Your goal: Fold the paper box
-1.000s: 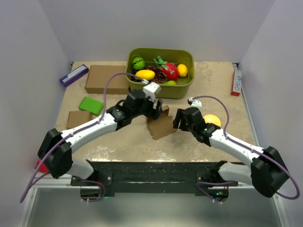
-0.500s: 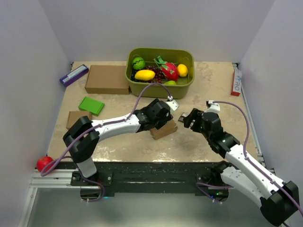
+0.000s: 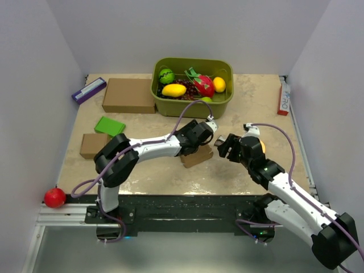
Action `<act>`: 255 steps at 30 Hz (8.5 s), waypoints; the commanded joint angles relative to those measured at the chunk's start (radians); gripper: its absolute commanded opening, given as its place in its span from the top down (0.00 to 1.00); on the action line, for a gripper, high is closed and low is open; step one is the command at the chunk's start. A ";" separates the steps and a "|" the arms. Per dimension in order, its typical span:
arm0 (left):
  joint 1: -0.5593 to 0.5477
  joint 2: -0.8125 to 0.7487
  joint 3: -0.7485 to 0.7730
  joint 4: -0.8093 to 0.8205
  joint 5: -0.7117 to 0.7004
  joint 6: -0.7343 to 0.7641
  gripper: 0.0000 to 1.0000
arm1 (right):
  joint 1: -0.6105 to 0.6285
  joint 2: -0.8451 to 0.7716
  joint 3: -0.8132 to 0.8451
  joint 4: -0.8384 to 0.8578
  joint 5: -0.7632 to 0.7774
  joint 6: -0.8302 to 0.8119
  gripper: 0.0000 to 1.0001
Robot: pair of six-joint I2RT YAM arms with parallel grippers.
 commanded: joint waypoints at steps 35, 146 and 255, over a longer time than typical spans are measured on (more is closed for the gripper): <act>0.170 -0.021 0.009 -0.042 0.309 -0.200 0.73 | 0.000 0.291 0.175 0.112 -0.172 0.216 0.29; 0.500 -0.585 -0.544 0.580 1.215 -0.307 0.92 | 0.109 0.783 1.119 -0.709 -0.559 -1.071 0.93; 0.795 -0.806 -0.430 0.090 0.941 -0.307 0.13 | 0.518 1.015 0.858 -0.298 0.277 -1.122 1.00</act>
